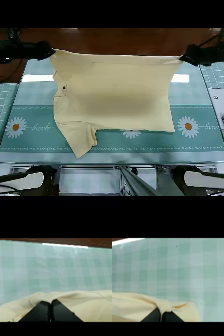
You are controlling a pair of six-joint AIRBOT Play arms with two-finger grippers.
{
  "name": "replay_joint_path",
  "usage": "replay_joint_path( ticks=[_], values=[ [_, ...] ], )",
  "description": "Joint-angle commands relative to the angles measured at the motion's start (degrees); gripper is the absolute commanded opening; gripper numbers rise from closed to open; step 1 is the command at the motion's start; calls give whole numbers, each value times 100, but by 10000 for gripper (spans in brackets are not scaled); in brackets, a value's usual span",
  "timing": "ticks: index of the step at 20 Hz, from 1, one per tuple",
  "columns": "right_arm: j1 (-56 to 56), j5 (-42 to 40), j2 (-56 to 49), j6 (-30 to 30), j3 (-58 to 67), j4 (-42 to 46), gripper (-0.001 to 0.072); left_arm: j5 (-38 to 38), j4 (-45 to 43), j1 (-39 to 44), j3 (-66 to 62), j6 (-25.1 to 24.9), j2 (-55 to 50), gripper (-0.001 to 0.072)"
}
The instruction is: Fold the shirts.
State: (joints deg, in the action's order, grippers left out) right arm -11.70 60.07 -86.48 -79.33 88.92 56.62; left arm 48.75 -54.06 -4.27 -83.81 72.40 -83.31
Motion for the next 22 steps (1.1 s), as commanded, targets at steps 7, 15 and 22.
replay_joint_path(
  ticks=[7,15,22],
  values=[
    [-105,-55,-2455,-304,1709,-2361,620,-267,232,57,-461,632,-1314,701],
    [-1617,3296,-1228,-127,870,625,618,3362,-1150,-1891,487,833,-455,700],
    [-2214,1215,1357,238,-3392,26,618,2273,92,-2879,4503,96,1539,700]
  ],
)
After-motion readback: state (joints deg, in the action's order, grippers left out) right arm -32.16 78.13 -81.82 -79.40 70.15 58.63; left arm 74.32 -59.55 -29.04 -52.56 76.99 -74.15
